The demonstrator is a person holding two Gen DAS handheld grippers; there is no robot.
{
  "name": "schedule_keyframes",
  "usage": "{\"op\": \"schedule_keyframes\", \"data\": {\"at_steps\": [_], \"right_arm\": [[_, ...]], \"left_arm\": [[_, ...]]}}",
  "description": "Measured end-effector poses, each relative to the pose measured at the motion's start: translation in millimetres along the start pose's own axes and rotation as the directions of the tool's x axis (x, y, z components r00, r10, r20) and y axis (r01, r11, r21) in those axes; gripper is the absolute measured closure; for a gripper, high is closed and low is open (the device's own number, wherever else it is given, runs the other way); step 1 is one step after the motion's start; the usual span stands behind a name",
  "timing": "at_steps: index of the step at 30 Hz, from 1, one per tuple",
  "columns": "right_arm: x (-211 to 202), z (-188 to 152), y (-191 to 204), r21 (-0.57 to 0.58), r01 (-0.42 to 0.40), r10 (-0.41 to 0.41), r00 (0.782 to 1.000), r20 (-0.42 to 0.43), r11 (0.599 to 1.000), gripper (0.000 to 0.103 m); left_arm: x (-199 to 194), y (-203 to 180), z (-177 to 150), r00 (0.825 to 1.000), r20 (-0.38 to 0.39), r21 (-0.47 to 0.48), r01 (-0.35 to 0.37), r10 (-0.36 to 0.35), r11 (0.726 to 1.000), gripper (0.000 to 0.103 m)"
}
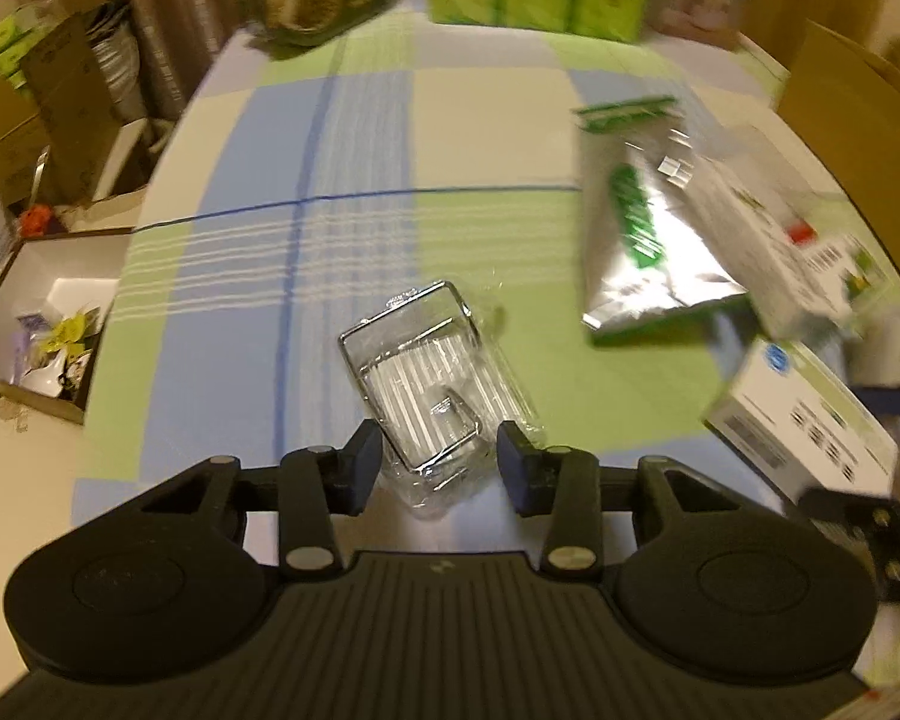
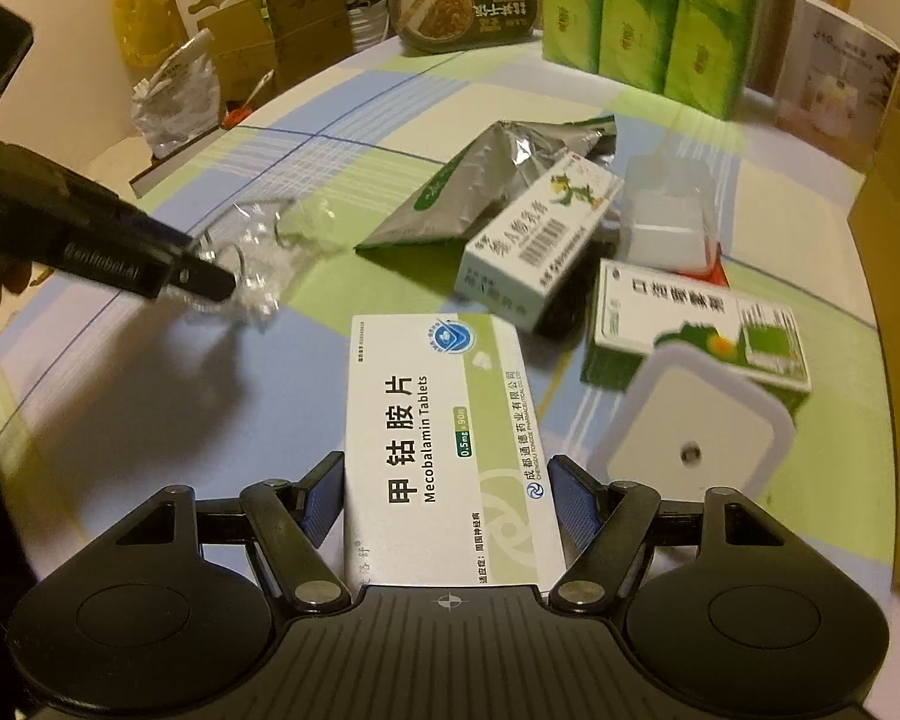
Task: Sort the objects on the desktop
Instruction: 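Lift the Mecobalamin box with the right gripper while the left gripper grasps the clear soap rack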
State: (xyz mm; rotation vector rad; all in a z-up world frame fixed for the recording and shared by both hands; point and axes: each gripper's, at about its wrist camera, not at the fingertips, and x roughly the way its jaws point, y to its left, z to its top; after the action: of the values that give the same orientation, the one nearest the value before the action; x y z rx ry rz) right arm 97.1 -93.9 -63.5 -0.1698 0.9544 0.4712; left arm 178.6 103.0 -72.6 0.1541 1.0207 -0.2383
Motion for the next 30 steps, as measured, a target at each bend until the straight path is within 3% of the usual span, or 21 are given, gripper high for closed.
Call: {"op": "schedule_keyframes", "data": {"at_steps": [8,14,17,19,24,30], "right_arm": [[-30.0,-26.4,-9.2,0.002,0.008,-0.008,1.0,-0.01,1.0,0.034],[-43.0,-46.0,-14.2,0.001,0.021,-0.021,1.0,-0.003,1.0,0.034],[-46.0,-53.1,-16.2,0.017,0.001,-0.002,1.0,0.004,1.0,0.034],[-47.2,-55.7,-16.8,0.025,-0.007,0.006,1.0,0.012,1.0,0.034],[-51.1,-54.4,-17.4,0.021,0.002,-0.003,0.999,0.042,1.0,0.029],[-52.2,-54.3,-20.2,0.025,-0.001,0.0,0.998,0.062,1.0,0.019]], "left_arm": [[-27.2,-55.4,-30.7,0.992,-0.05,0.15,0.118,-0.112,0.982,0.068],[-36.8,-85.1,-50.9,0.988,-0.06,0.225,0.155,-0.145,0.962,0.067],[-37.4,-88.3,-55.0,0.989,-0.053,0.201,0.143,-0.135,0.969,0.058],[-38.8,-87.5,-56.6,0.99,-0.048,0.167,0.138,-0.132,0.976,0.043],[-34.2,-85.8,-59.2,0.994,-0.049,0.099,0.103,-0.098,0.99,0.041],[-28.0,-77.4,-55.5,0.996,-0.027,-0.05,0.087,-0.088,0.995,0.045]]}}
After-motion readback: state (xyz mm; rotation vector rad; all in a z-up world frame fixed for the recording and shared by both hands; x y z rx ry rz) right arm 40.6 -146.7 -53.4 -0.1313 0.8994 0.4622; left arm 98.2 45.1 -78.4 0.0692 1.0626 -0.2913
